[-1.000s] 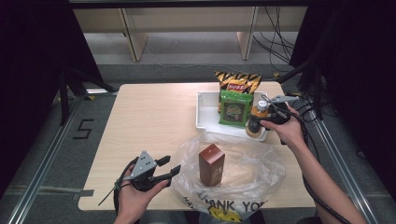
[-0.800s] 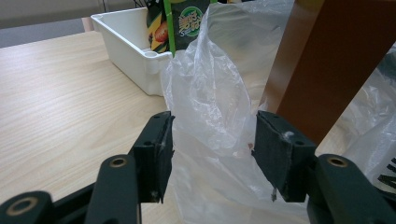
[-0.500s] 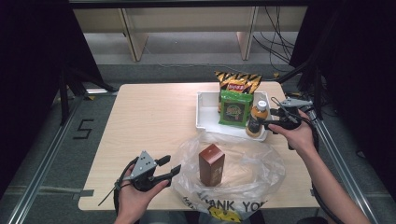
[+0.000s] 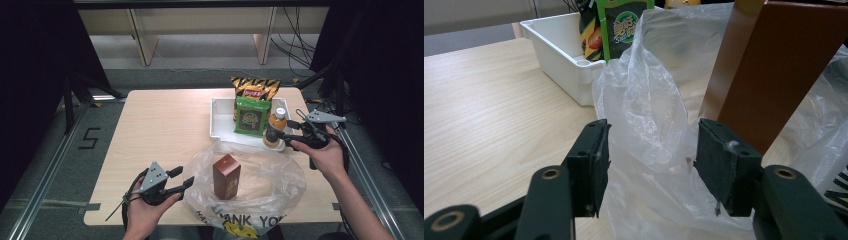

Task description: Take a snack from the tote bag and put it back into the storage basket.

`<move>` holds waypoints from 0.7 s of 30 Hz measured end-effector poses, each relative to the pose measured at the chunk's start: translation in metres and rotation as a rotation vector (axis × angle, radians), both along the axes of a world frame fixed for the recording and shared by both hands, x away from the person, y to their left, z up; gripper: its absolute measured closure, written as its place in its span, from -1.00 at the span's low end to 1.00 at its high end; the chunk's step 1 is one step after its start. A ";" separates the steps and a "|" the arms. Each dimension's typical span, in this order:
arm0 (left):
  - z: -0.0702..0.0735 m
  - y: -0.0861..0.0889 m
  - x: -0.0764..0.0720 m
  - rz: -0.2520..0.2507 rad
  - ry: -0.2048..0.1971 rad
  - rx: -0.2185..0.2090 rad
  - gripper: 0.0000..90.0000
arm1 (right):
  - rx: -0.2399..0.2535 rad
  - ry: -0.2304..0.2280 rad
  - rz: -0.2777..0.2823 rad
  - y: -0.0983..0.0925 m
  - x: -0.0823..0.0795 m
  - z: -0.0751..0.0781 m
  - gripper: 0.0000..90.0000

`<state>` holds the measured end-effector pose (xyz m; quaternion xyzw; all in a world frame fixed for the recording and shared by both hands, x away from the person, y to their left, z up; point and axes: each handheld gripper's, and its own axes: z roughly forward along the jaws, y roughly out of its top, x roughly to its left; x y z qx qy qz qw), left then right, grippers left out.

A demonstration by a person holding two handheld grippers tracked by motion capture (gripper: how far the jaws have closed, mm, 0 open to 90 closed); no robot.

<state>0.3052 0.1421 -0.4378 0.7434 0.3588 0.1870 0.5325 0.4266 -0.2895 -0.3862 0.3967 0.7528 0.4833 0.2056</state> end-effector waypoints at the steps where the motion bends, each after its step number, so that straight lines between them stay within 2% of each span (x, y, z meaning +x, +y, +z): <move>1: 0.000 0.000 0.000 0.000 0.000 0.000 0.04 | -0.008 -0.009 0.008 0.001 -0.002 0.001 -0.21; 3: 0.000 0.000 -0.001 0.005 0.006 -0.006 0.04 | 0.003 -0.022 0.044 0.006 -0.008 0.003 -0.20; 4: 0.001 0.001 0.000 -0.004 -0.006 0.005 0.04 | 0.009 -0.021 0.047 0.007 -0.010 0.004 -0.20; 5: 0.001 0.000 0.000 -0.005 -0.006 -0.004 0.04 | 0.018 -0.029 0.056 0.011 -0.013 0.006 -0.20; 6: 0.001 0.000 0.000 -0.005 -0.006 -0.005 0.04 | 0.028 -0.012 0.067 0.013 -0.016 0.007 -0.19; 8: 0.001 0.000 -0.001 0.000 -0.005 0.002 0.04 | 0.029 -0.021 0.098 0.017 -0.021 0.009 -0.19; 9: 0.001 0.000 -0.001 -0.002 -0.006 -0.001 0.04 | 0.025 -0.041 0.095 0.019 -0.022 0.010 -0.19; 10: 0.001 -0.001 -0.001 -0.002 -0.002 -0.014 0.04 | 0.033 -0.028 0.107 0.022 -0.025 0.011 -0.19; 12: 0.002 -0.001 -0.001 -0.008 -0.011 -0.001 0.04 | 0.052 -0.020 0.127 0.027 -0.030 0.011 -0.19; 13: 0.002 -0.001 -0.002 -0.008 -0.010 -0.002 0.04 | 0.039 -0.040 0.141 0.028 -0.031 0.011 -0.19; 15: 0.003 -0.002 -0.003 -0.002 0.000 -0.001 0.04 | 0.050 -0.038 0.154 0.033 -0.035 0.011 -0.19; 17: 0.003 -0.003 -0.003 -0.005 -0.002 -0.008 0.04 | 0.080 -0.018 0.150 0.040 -0.042 0.011 -0.19; 18: 0.003 -0.002 -0.003 -0.015 -0.015 0.004 0.04 | 0.080 -0.027 0.159 0.042 -0.043 0.011 -0.19; 20: 0.003 -0.003 -0.003 -0.014 -0.014 -0.001 0.04 | 0.077 -0.022 0.168 0.045 -0.047 0.011 -0.20; 21: 0.003 -0.004 -0.003 -0.014 -0.014 -0.003 0.04 | 0.097 -0.016 0.171 0.048 -0.049 0.009 -0.20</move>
